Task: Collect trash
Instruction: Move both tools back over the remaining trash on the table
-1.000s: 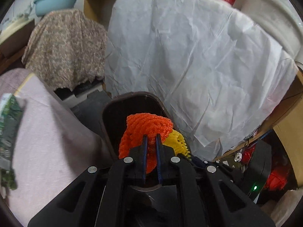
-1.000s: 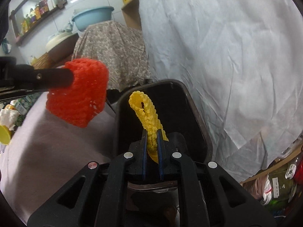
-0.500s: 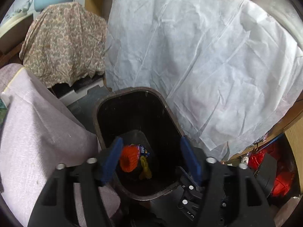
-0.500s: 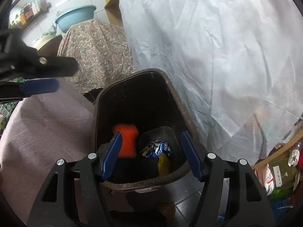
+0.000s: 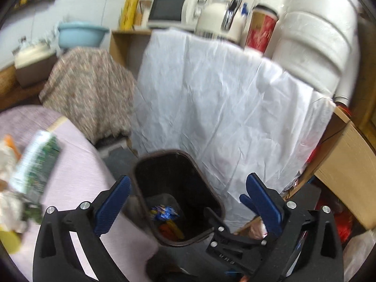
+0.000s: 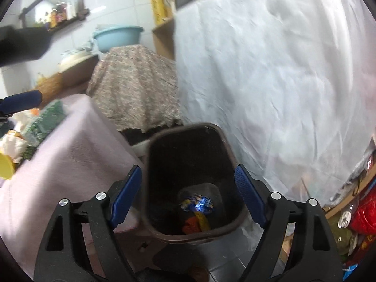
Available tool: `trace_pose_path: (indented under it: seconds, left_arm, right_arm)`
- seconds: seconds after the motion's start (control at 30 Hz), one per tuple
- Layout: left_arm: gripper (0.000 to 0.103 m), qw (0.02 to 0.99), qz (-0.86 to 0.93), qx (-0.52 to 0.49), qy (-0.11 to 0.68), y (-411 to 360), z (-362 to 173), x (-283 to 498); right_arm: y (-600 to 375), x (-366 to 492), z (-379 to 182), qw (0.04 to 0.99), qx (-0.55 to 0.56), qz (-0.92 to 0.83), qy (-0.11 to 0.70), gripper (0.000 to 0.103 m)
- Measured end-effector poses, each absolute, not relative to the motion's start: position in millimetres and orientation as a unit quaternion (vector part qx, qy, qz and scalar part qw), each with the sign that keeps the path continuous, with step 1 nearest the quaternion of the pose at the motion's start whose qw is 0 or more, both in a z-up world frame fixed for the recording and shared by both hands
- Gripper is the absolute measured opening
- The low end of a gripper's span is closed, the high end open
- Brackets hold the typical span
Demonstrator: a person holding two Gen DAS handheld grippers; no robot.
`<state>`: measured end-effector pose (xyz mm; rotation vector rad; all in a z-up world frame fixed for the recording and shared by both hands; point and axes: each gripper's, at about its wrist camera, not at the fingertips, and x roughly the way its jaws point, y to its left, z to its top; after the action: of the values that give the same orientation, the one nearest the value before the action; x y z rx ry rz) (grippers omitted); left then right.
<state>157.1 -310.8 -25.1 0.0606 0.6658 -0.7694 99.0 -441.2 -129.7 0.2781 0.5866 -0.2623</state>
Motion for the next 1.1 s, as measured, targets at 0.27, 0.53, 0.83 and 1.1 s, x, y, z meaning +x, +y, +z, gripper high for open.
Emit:
trace_pose_path:
  seconds: [0.27,0.53,0.83,1.1]
  left_arm:
    - [0.097,0.902,-0.326,0.074,0.273,-226,5,127]
    - [0.097,0.933,-0.212,0.087,0.277,-131,2,118]
    - [0.092,0.941,-0.095,0.01,0.326,-18,-18,131]
    - [0.093,0.947,-0.034,0.0,0.32,22,-32,131]
  right_arm:
    - [-391,100,-92,0.948,0.144,-0.046,0.281,0.081]
    - [-320,107,-64,0.947,0.126,0.046,0.29,0.081]
    - [-248,124,-46,0.94,0.102,0.125,0.3,0.081]
    - [-208,159,-34,0.929,0.1,0.171,0.313,0.081]
